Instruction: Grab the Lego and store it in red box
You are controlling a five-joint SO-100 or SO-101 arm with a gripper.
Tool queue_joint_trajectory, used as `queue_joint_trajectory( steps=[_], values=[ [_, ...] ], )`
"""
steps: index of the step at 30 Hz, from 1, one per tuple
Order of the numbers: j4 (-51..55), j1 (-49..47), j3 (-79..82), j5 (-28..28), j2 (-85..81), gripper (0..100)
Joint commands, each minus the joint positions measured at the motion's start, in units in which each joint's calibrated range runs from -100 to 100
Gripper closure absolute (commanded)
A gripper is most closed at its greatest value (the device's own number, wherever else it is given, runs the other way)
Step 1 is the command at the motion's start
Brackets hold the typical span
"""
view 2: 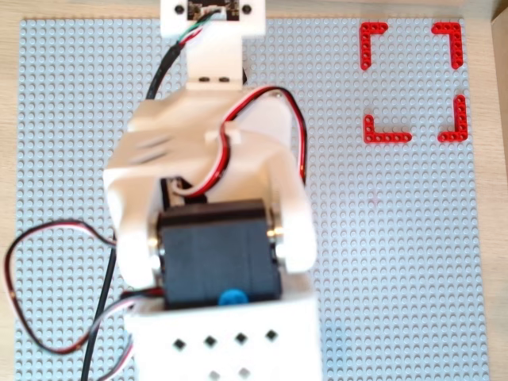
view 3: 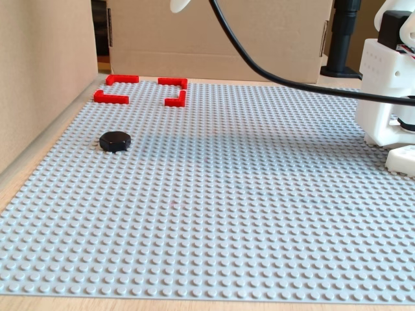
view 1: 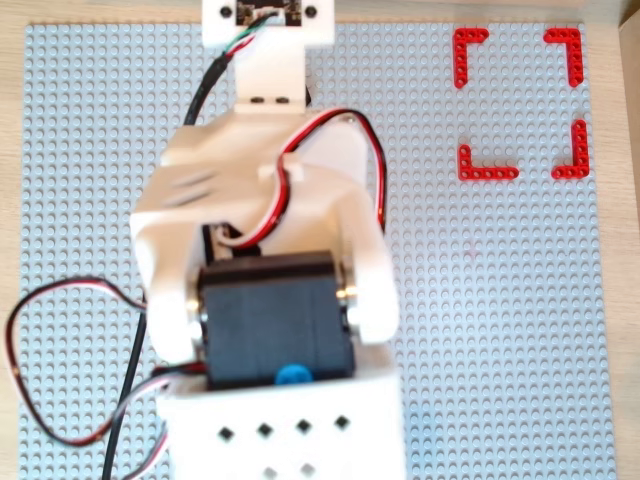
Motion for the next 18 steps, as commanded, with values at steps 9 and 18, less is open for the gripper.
queue_joint_trajectory(
  steps=[9,18],
  values=[
    [-23.55,-0.39,23.00,-0.55,-4.39,85],
    [-38.90,-0.09,31.64,-0.13,-4.13,85]
  ],
)
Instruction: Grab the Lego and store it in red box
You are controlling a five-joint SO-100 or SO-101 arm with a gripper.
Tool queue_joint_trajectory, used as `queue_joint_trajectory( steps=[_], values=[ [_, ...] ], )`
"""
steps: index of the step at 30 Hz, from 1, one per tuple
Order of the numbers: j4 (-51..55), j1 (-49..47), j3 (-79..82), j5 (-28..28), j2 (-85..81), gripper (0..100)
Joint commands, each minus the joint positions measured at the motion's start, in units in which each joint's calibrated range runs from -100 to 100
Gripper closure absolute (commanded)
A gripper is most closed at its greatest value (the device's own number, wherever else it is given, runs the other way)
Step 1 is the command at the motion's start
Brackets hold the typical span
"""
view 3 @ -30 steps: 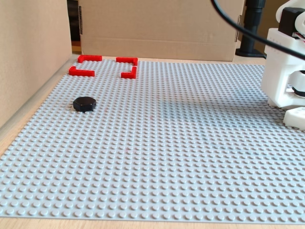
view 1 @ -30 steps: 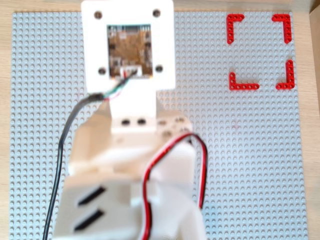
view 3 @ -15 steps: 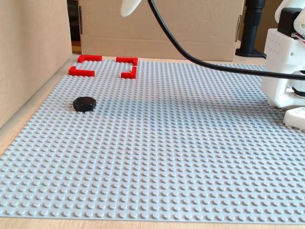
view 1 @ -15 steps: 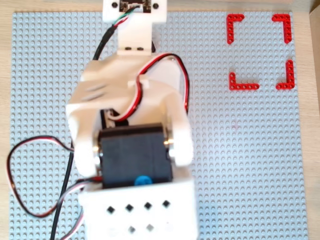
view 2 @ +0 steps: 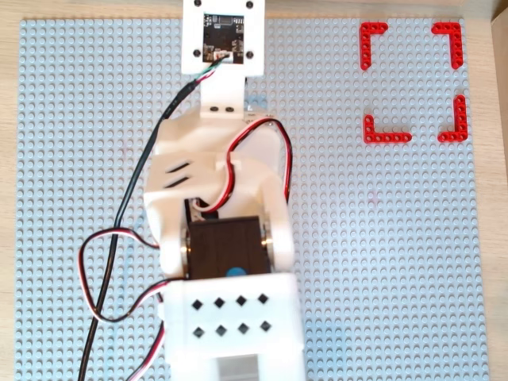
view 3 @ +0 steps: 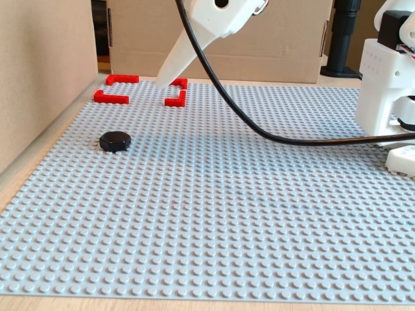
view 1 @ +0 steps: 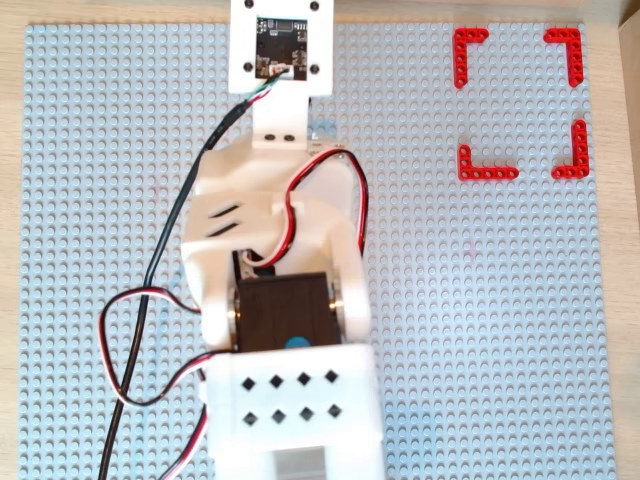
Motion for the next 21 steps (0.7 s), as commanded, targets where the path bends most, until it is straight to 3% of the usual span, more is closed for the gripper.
queue_joint_trajectory(
  steps=[1,7,21],
  values=[
    [-6.29,-0.16,1.41,0.21,-1.35,85],
    [-13.39,-0.16,3.50,0.00,-0.41,85],
    [-14.27,-0.01,-9.13,-0.15,22.13,85]
  ],
)
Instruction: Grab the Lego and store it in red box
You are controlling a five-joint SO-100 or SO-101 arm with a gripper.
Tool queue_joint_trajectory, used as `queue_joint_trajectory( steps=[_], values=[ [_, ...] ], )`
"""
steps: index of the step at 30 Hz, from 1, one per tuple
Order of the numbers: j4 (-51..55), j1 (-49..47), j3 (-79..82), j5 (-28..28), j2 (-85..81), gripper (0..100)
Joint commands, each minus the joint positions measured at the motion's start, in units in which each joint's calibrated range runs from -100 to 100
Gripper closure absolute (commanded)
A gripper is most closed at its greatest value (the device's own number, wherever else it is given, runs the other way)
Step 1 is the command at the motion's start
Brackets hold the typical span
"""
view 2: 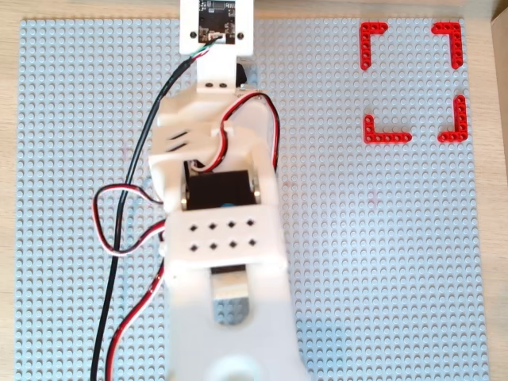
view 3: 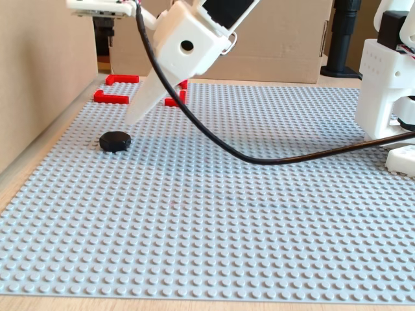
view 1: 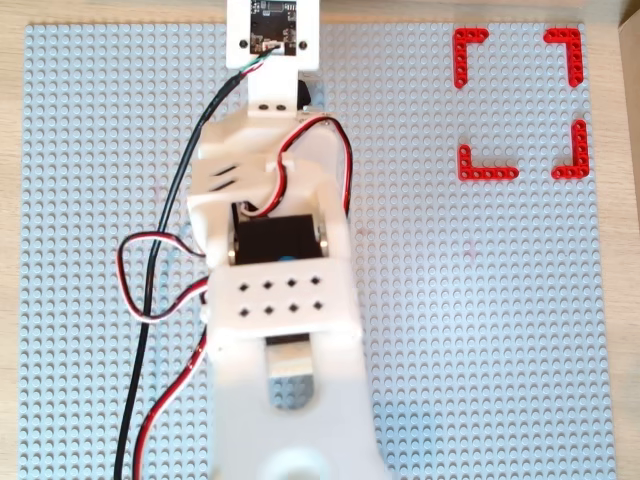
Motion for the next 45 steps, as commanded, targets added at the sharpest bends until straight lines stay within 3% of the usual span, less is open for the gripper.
queue_joint_trajectory(
  steps=[1,17,24,28,45],
  values=[
    [-0.28,0.42,-5.39,-0.26,2.86,85],
    [-0.10,3.10,-15.12,-0.78,13.96,85],
    [4.55,3.03,-17.48,-0.72,14.30,86],
    [5.34,3.03,-17.57,-0.72,14.30,91],
    [10.16,1.24,-17.39,-0.72,9.13,88]
  ],
)
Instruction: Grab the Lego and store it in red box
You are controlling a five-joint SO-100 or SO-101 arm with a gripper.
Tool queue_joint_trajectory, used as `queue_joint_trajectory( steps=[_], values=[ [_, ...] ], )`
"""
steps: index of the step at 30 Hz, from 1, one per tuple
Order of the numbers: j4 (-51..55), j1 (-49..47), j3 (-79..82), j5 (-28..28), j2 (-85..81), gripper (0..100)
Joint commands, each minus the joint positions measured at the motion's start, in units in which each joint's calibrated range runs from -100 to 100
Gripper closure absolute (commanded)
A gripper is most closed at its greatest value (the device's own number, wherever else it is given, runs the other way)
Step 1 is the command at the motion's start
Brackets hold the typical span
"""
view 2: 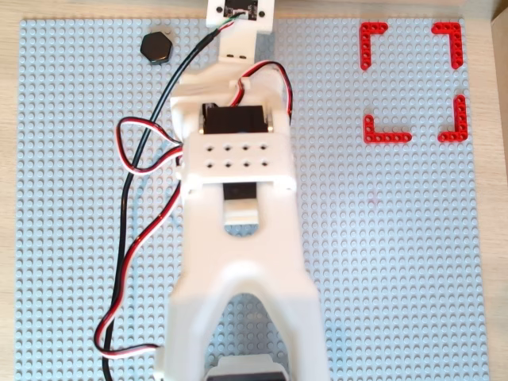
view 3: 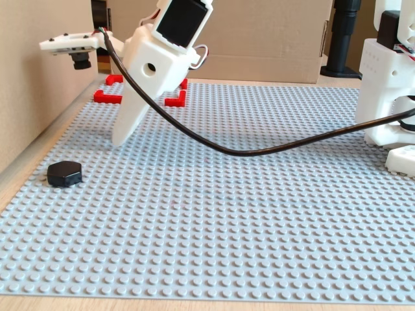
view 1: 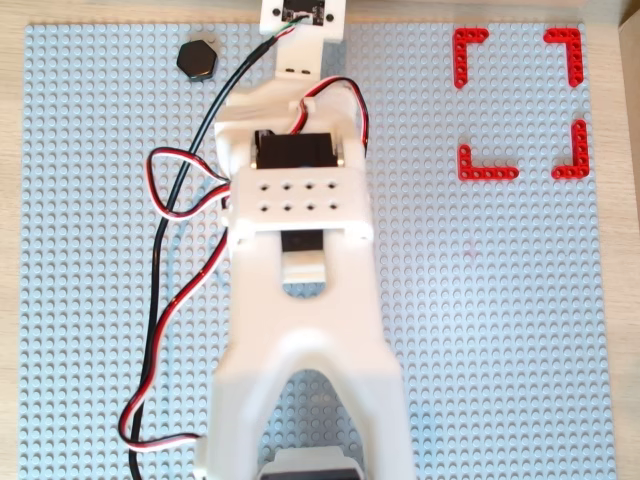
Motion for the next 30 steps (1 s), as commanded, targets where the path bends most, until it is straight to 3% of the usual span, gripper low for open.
queue_joint_trajectory(
  steps=[1,9,20,30],
  values=[
    [1.27,-1.75,-1.46,-0.25,-6.51,87],
    [0.13,-5.02,6.63,-0.41,-19.82,86],
    [-11.98,-11.72,18.45,-0.20,-26.00,86],
    [-35.22,-10.61,22.63,-6.66,-20.58,87]
  ],
)
